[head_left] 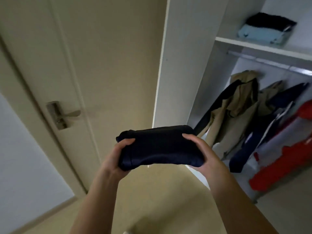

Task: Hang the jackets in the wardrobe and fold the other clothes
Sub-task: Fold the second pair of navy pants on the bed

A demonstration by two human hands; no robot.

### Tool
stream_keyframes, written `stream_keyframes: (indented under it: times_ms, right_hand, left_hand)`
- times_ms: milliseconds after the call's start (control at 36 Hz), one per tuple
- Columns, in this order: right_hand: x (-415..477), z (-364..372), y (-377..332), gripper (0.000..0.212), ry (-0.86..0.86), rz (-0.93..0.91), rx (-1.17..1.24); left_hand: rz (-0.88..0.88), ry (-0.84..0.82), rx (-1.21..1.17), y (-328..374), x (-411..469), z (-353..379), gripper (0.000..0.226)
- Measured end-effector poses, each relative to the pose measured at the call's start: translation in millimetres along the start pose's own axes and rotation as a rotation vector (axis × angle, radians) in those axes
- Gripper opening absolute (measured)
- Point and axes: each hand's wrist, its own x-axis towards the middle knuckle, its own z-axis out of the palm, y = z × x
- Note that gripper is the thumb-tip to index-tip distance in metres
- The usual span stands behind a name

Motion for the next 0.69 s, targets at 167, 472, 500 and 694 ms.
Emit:
stream_keyframes:
  times_ms: [167, 472, 500, 694]
  right_hand:
    - [67, -34, -66, 0.046, 0.084, -0.098, 0.136]
    - [149, -65, -234, 0.057, 0.311, -0.347, 0.322]
    - [152, -70, -250, 0.049, 0.310, -0.385, 0.344]
    - [168, -118, -361, 0.017, 0.342, -0.614, 0.294]
  left_hand:
    - [-0.066, -0.185, 0.076, 35, 119, 66, 0.036]
    - [-0.084, -0.525, 0.329, 145, 294, 241, 0.039]
    - [-0.075, -0.554, 0.327, 153, 303, 261, 0.035]
    - [0.030, -0.694, 0.342, 182, 353, 396, 0.008]
